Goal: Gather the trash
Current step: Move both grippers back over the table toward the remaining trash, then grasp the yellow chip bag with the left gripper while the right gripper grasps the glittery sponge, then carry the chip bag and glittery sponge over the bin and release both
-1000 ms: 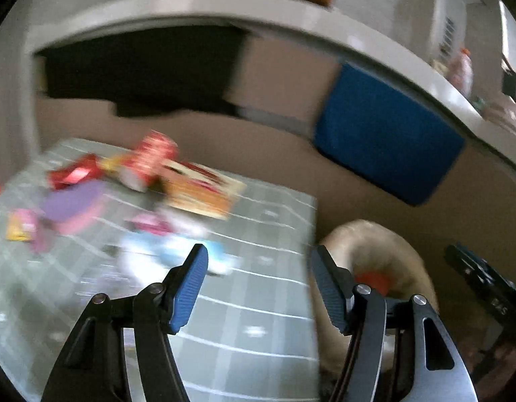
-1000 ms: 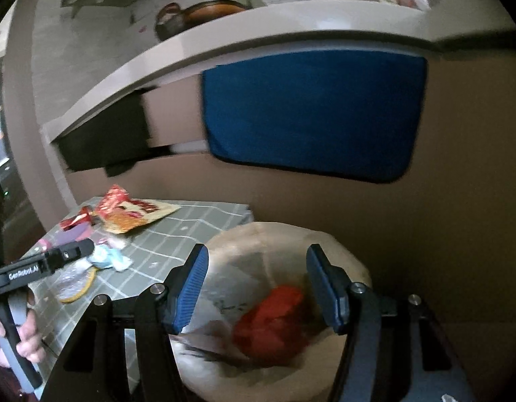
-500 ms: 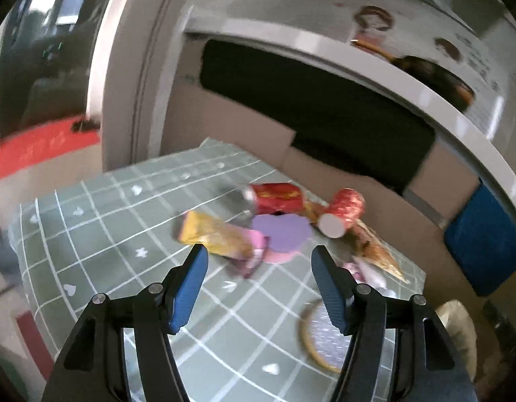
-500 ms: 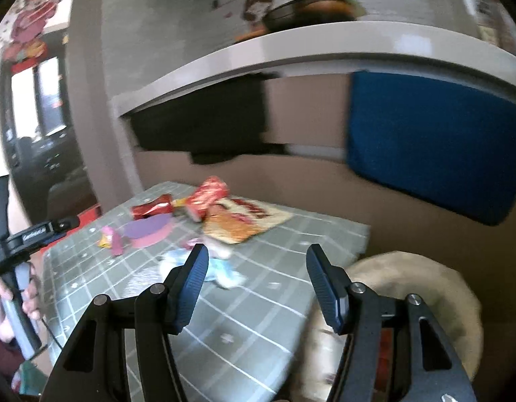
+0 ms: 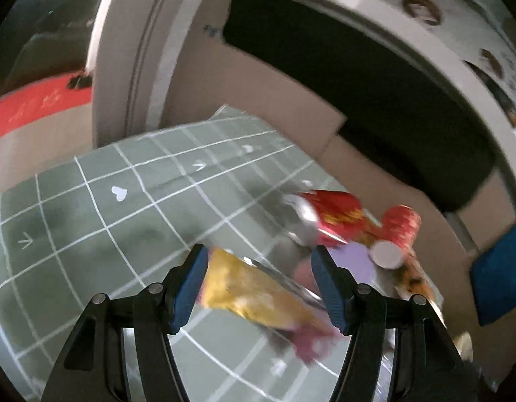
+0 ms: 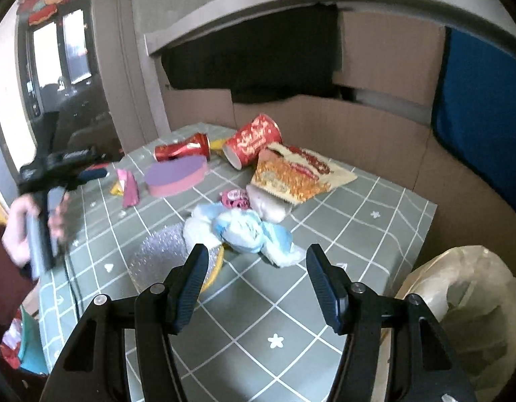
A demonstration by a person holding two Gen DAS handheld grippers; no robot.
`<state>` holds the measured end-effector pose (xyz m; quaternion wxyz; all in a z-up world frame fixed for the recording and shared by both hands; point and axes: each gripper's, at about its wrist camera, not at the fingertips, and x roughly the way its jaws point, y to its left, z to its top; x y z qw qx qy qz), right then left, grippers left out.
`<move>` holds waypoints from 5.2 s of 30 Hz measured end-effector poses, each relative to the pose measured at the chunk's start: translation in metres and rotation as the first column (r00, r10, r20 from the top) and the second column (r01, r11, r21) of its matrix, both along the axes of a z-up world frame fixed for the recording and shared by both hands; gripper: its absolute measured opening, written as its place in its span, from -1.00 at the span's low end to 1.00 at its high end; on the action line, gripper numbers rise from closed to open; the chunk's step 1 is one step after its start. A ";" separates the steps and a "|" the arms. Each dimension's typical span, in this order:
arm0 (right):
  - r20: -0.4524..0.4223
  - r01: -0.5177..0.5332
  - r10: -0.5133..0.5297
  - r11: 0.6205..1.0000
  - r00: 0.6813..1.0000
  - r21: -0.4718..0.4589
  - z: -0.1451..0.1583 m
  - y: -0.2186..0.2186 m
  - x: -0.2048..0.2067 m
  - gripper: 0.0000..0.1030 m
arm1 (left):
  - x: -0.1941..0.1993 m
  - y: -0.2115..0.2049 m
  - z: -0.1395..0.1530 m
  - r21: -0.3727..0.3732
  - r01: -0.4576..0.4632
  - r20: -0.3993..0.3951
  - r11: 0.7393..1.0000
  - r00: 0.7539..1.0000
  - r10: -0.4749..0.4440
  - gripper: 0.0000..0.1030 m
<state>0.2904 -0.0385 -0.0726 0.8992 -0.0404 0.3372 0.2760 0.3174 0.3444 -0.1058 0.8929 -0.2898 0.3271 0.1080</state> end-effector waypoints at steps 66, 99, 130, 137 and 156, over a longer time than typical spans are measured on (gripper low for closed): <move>-0.086 -0.092 0.094 0.995 0.992 0.030 -0.002 -0.001 -0.008 -0.78 | -0.057 -0.136 -0.009 -0.104 0.223 -0.111 0.969 0.966 -0.234 -0.08; 0.013 -0.027 0.029 0.996 1.000 -0.085 0.026 -0.004 -0.029 -0.79 | -0.105 -0.133 0.012 0.032 0.317 -0.020 0.948 0.948 -0.316 -0.23; 0.099 0.068 -0.074 0.995 0.992 0.072 0.067 -0.066 -0.053 -0.75 | -0.100 -0.247 0.106 0.297 0.434 0.126 0.851 0.865 -0.485 -0.34; 0.177 0.189 -0.207 0.976 0.962 0.112 0.096 -0.127 -0.074 -0.75 | -0.092 -0.319 0.128 0.335 0.522 0.165 0.784 0.787 -0.595 -0.34; 0.165 0.407 -0.424 0.904 0.890 0.129 0.082 -0.222 -0.083 -0.75 | -0.060 -0.433 0.090 0.315 0.669 0.108 0.673 0.679 -0.726 -0.34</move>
